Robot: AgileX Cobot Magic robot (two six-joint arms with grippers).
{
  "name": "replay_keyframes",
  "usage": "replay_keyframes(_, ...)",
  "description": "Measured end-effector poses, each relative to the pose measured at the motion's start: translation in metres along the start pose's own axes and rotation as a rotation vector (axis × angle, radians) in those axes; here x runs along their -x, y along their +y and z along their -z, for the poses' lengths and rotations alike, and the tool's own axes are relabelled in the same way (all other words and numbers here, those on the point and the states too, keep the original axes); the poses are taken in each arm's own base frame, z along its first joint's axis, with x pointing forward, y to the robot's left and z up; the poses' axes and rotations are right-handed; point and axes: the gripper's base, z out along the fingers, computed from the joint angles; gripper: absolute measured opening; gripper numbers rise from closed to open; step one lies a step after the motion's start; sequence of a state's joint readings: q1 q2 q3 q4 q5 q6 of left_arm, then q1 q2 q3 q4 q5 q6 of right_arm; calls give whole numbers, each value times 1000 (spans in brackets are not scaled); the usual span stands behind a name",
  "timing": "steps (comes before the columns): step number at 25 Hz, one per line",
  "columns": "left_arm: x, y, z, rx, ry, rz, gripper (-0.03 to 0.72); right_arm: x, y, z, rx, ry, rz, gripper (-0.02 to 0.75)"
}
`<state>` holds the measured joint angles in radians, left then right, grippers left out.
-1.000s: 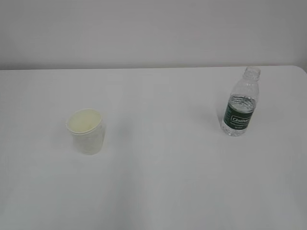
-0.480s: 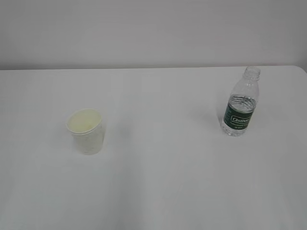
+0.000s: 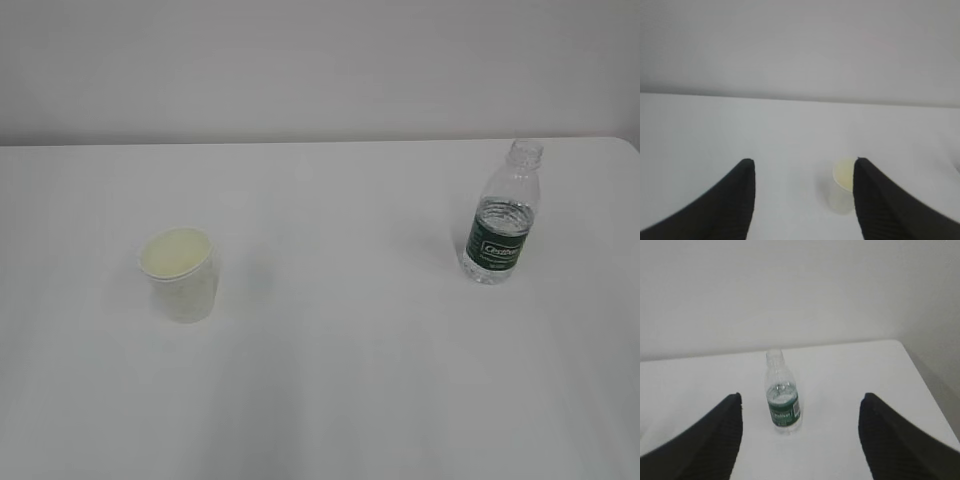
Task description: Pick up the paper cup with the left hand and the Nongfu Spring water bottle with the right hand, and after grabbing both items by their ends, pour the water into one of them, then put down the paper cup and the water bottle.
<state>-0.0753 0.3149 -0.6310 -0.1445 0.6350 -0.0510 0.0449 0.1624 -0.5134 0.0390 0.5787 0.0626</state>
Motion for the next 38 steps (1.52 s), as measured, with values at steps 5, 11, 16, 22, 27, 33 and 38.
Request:
replay_keyframes(5, 15, 1, -19, 2, -91, 13, 442, 11, 2, -16, 25, -52, -47, 552)
replay_keyframes(11, 27, 4, -42, 29, -162, -22, 442, 21, 2, -23, 13, -139, 124, 552)
replay_keyframes(16, 35, 6, -54, 43, -225, -65, 442, 27, 2, -22, 3, -203, 167, 552)
replay_keyframes(22, 50, 4, -52, 44, -388, -137, 442, 32, 1, -22, -21, -253, 230, 552)
replay_keyframes(27, 52, 4, -55, 42, -409, -142, 442, 39, 1, -30, -26, -309, 237, 552)
replay_keyframes(33, 49, 6, -69, 46, -358, -131, 442, 37, 0, -57, -26, -235, 239, 552)
replay_keyframes(38, 45, 8, -86, 43, -301, -45, 442, 34, 0, -74, -26, -190, 241, 552)
